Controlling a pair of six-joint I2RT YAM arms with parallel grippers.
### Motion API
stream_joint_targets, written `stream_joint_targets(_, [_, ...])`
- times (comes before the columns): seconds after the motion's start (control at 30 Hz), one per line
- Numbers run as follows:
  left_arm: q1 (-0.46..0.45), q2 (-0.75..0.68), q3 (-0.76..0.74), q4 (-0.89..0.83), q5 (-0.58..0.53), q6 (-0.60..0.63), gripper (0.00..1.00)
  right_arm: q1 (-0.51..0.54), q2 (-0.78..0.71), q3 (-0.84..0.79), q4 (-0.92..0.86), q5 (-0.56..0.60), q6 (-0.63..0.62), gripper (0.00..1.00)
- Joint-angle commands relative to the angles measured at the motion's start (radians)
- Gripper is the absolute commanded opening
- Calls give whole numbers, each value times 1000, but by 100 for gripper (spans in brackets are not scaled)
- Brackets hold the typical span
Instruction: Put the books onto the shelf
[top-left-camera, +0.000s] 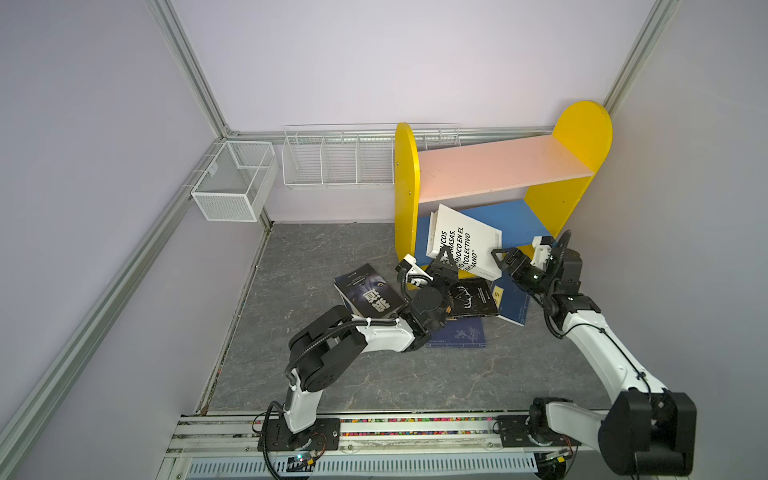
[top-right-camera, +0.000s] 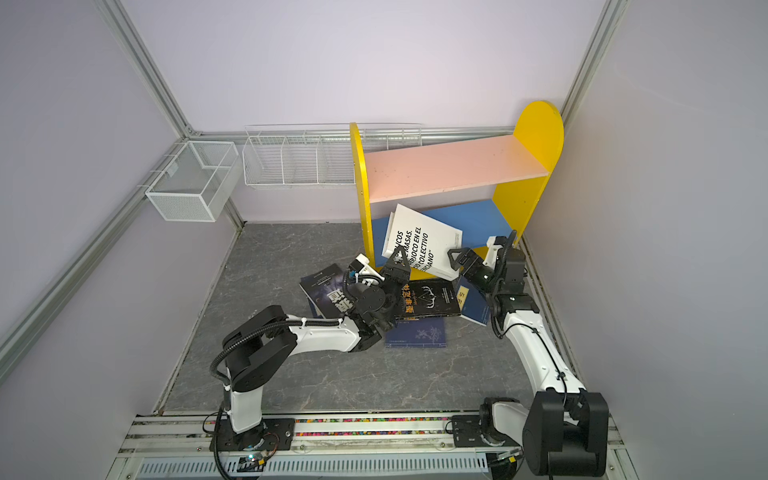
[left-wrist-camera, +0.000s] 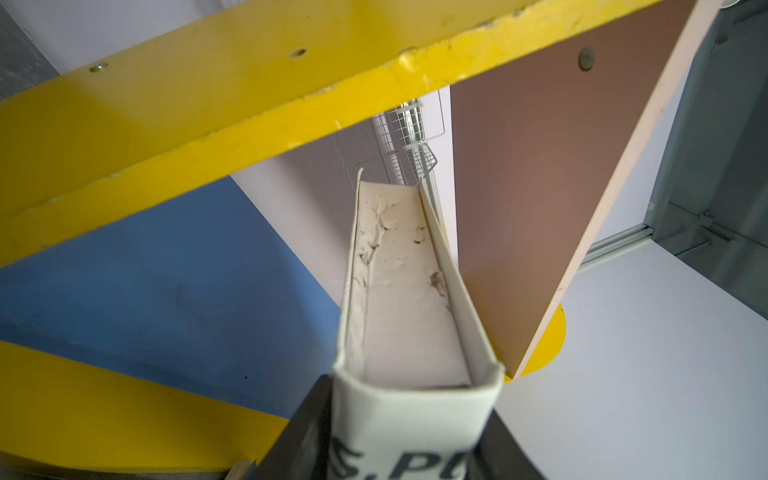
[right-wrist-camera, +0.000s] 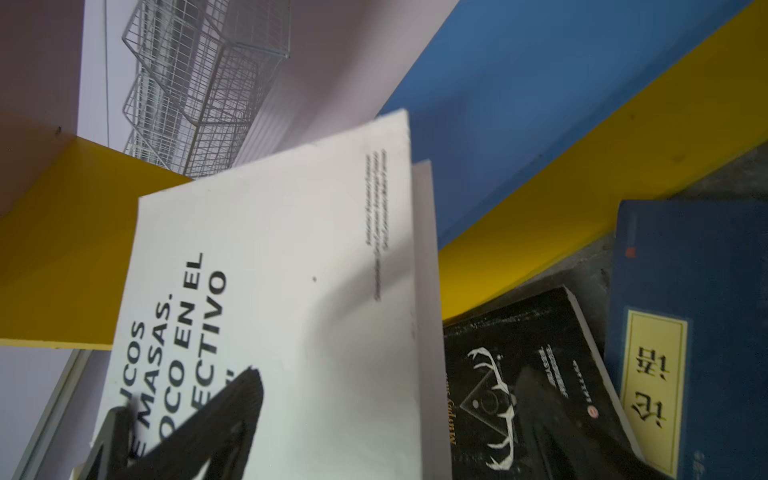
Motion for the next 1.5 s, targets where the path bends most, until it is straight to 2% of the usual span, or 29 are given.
stream_joint_targets(0.0, [5, 40, 57, 29, -72, -32, 47, -3, 65, 78, 138, -71, -22, 91])
stream_joint_targets(0.17, [10, 90, 104, 15, -101, -15, 47, 5, 181, 118, 205, -124, 19, 78])
stream_joint_targets(0.3, [18, 103, 133, -16, -102, -7, 47, 6, 241, 157, 203, -139, 20, 76])
stream_joint_targets(0.4, [27, 103, 137, -31, -117, -8, 47, 6, 211, 164, 128, -74, -29, 86])
stream_joint_targets(0.57, [46, 100, 135, -45, -121, -18, 41, -6, 100, 232, -260, 126, -130, 96])
stream_joint_targets(0.63, [51, 103, 137, -44, -119, -20, 40, -13, 54, 213, -331, 112, -133, 100])
stream_joint_targets(0.7, [55, 102, 138, -45, -116, -19, 40, -26, 6, 170, -349, 49, -112, 97])
stream_joint_targets(0.8, [62, 99, 140, -55, -108, -17, 40, -37, -57, 93, -338, -80, -29, 91])
stream_joint_targets(0.87, [65, 96, 140, -53, -107, -15, 40, -37, -72, 42, -292, -183, 54, 91])
stream_joint_targets(0.97, [68, 97, 139, -46, -108, -12, 41, -31, -81, -65, -174, -258, 170, 92])
stream_joint_targets(1.13, [70, 102, 147, -45, -104, -10, 41, -7, -91, -81, -198, -237, 186, 94])
stream_joint_targets(1.33, [70, 108, 152, -41, -93, -16, 41, 28, -25, -78, -81, -204, 204, 99])
stream_joint_targets(1.47, [70, 95, 130, -52, -87, -31, 41, 34, 53, -33, -40, -185, 190, 88])
